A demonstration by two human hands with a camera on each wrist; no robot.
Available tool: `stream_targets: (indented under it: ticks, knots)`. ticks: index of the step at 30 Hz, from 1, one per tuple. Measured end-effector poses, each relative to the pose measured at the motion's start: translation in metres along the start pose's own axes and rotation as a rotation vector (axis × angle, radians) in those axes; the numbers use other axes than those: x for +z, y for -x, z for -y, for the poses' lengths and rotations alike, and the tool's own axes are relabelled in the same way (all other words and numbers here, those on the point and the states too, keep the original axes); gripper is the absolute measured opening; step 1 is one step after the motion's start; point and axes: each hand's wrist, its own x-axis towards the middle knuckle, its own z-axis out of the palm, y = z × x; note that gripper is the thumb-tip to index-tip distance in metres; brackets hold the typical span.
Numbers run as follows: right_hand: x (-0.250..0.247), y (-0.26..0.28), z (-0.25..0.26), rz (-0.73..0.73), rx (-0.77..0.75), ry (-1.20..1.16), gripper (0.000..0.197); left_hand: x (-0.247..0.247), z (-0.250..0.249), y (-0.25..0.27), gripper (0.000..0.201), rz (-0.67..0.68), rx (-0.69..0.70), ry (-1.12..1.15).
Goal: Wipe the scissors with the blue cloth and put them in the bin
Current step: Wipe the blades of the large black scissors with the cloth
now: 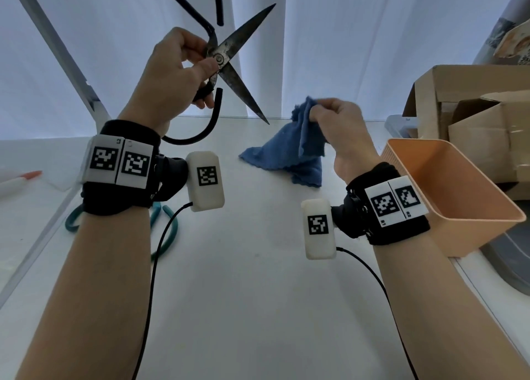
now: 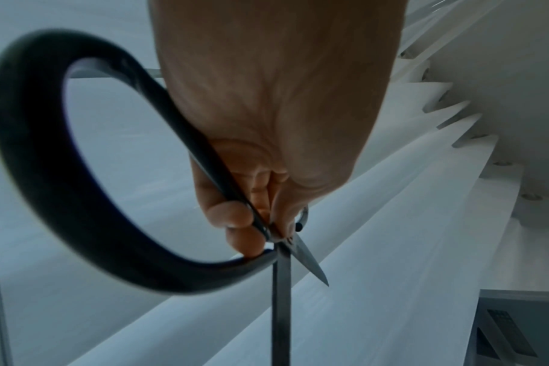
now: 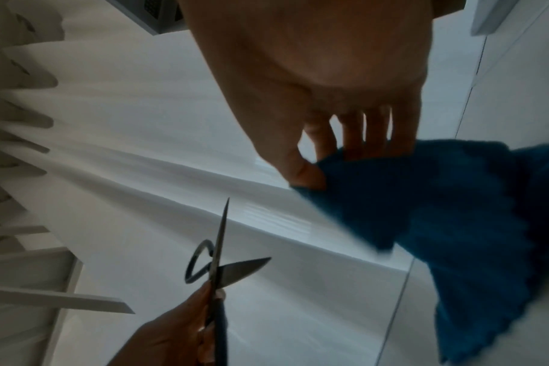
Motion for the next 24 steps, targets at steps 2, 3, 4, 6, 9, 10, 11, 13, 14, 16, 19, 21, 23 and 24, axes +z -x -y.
stream_targets:
  ticks: [2,3,4,6,9,10,11,13,14,16,19,21,23,24]
  knots:
    - [0.0,0.0,-0.005,0.097,0.056,0.119,0.015,0.001,0.001,0.0,0.017,-0.005,-0.007,0.005]
    - [0.0,0.0,-0.007,0.127,0.064,0.175,0.014,0.002,0.001,0.0,0.017,-0.006,-0.011,0.009]
    - [0.0,0.0,-0.008,0.143,0.063,0.232,0.012,0.002,0.001,0.0,0.017,-0.006,-0.016,0.014]
    - [-0.001,0.0,-0.011,0.166,0.045,0.353,0.009,0.004,-0.001,0.001,0.016,-0.007,-0.03,0.038]
    - [-0.001,0.005,-0.015,0.332,0.075,0.486,0.014,0.007,-0.005,0.002,0.016,-0.01,-0.053,0.094]
    - [-0.001,0.009,-0.015,0.416,0.108,0.529,0.018,0.008,-0.006,0.003,0.016,-0.007,-0.058,0.107]
    - [0.0,0.012,-0.014,0.501,0.142,0.574,0.022,0.009,-0.007,0.005,0.016,-0.001,-0.064,0.119]
    - [0.001,0.019,-0.011,0.617,0.17,0.639,0.021,0.011,-0.008,0.009,0.015,0.017,-0.09,0.152]
    - [0.001,0.02,-0.009,0.623,0.159,0.66,0.022,0.012,-0.009,0.012,0.015,0.026,-0.107,0.175]
    - [0.001,0.021,-0.004,0.558,0.094,0.62,0.025,0.014,-0.008,0.016,0.017,0.041,-0.139,0.231]
    - [0.002,0.024,0.006,0.523,0.051,0.404,0.033,0.017,-0.009,0.022,0.022,0.051,-0.179,0.33]
    - [0.006,0.03,0.012,0.571,0.054,0.283,0.039,0.02,-0.011,0.026,0.021,0.063,-0.192,0.398]
    - [0.008,0.037,0.015,0.603,0.032,0.186,0.043,0.023,-0.014,0.028,0.019,0.065,-0.197,0.444]
    - [0.008,0.04,0.015,0.613,0.016,0.132,0.043,0.024,-0.016,0.03,0.018,0.063,-0.199,0.464]
